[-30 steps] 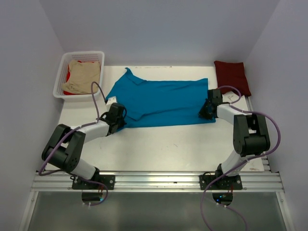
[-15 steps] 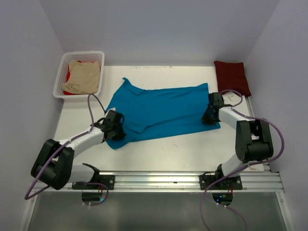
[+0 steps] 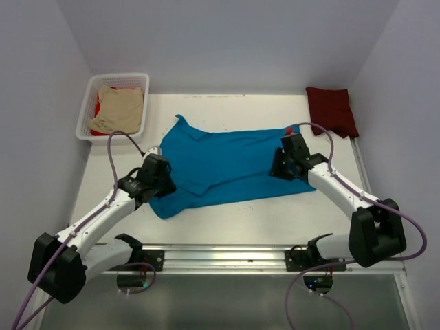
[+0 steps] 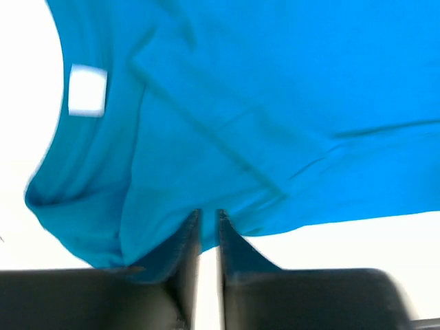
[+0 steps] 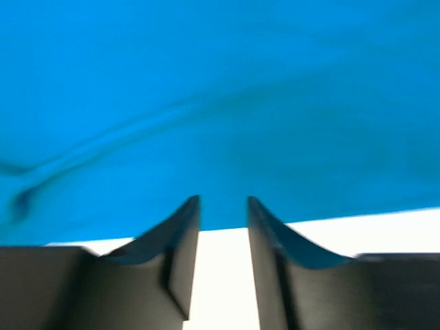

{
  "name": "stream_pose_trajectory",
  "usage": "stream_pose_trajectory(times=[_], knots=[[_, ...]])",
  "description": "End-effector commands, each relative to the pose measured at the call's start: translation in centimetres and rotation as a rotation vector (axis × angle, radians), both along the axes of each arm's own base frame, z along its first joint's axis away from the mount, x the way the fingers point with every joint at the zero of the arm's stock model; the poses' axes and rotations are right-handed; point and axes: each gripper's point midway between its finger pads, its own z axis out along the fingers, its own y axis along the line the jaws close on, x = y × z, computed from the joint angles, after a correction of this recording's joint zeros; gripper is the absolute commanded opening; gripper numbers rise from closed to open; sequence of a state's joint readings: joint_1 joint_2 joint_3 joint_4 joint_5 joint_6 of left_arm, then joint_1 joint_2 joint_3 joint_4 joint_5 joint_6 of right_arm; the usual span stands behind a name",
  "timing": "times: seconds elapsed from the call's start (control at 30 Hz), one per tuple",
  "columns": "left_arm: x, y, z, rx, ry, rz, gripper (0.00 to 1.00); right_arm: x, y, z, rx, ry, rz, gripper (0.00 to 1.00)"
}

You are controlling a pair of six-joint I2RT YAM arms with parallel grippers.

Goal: Fold and stack the t-shirts
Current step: Fold the tshirt

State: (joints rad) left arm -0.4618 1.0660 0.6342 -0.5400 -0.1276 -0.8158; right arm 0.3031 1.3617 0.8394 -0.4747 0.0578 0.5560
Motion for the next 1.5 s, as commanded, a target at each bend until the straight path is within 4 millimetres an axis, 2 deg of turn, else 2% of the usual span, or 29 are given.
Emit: stream_pose_trajectory(times=[0.0,0.03,0.07,0.1,0.13,0.17,0.2,0.27,0.3,0.33,0.37,0.4,0.43,0.5,0.53,0.57,0.6,0.67,0.7,0.77,0.8,1.07,1.47], knots=[[2.8,0.2,3.9,0.009,-0.152,0.032,0.27,1.5,4.5,5.5,0.061,-0.147,0.175,0.4],[3.1,0.1,4.0,0.009,-0.163,0.033,0.32,1.3,6.5,5.5,0.082,-0.148,0.248,0.47],[3.5,0.4,4.2,0.026,-0.176,0.044,0.35,1.5,7.7,5.9,0.097,-0.152,0.281,0.49],[3.9,0.5,4.0,0.036,-0.179,0.048,0.39,0.9,9.5,5.6,0.105,-0.134,0.338,0.5],[4.2,0.5,4.3,0.041,-0.186,0.055,0.42,0.7,10.3,4.2,0.088,-0.086,0.366,0.5],[4.5,0.7,4.5,0.054,-0.193,0.063,0.45,0.9,11.6,4.3,0.088,-0.085,0.395,0.51],[4.9,0.7,4.7,0.056,-0.204,0.069,0.49,-0.1,13.6,4.0,0.085,-0.075,0.456,0.51],[5.4,0.9,5.5,0.062,-0.232,0.088,0.51,-0.4,16.1,2.8,0.066,-0.045,0.509,0.52],[5.7,0.9,6.2,0.051,-0.263,0.092,0.55,-1.5,18.0,2.5,0.056,-0.04,0.561,0.52],[5.8,1.0,6.5,0.055,-0.278,0.095,0.57,-1.4,19.0,2.8,0.039,-0.047,0.57,0.52],[5.9,1.3,7.2,0.053,-0.305,0.106,0.6,-1.7,19.9,1.7,0.023,-0.022,0.587,0.52],[6.0,1.4,7.5,0.052,-0.322,0.111,0.62,-2.8,21.3,1.5,0.02,-0.014,0.624,0.52],[6.0,1.5,7.8,0.055,-0.332,0.113,0.63,-2.8,22.3,1.9,0.026,-0.023,0.64,0.52],[6.0,1.9,8.5,0.059,-0.355,0.126,0.66,-3.7,23.7,1.2,-0.002,-0.014,0.67,0.52],[5.9,2.0,8.6,0.062,-0.36,0.127,0.68,-3.5,24.4,1.7,-0.007,-0.025,0.675,0.52],[5.9,2.2,8.7,0.066,-0.362,0.132,0.69,-3.7,24.7,1.1,-0.027,-0.014,0.683,0.52],[5.8,2.3,8.9,0.068,-0.367,0.134,0.71,-4.3,25.2,1.1,-0.043,-0.012,0.705,0.52],[5.6,2.5,9.0,0.067,-0.373,0.139,0.72,-4.2,26.2,1.5,-0.054,-0.03,0.712,0.51],[5.4,2.6,8.9,0.068,-0.37,0.14,0.72,-4.7,26.7,0.8,-0.072,-0.017,0.729,0.51],[5.3,2.7,9.1,0.063,-0.378,0.145,0.73,-4.8,27.5,1.2,-0.098,-0.03,0.744,0.5],[5.2,2.8,8.9,0.065,-0.376,0.147,0.73,-4.8,27.6,0.4,-0.115,-0.017,0.744,0.5],[4.7,3.6,9.4,0.067,-0.395,0.175,0.74,-4.7,29.2,-0.7,-0.153,0.003,0.75,0.45],[4.2,4.3,9.0,0.08,-0.392,0.189,0.75,-4.5,30.7,-2.0,-0.183,0.009,0.758,0.4]])
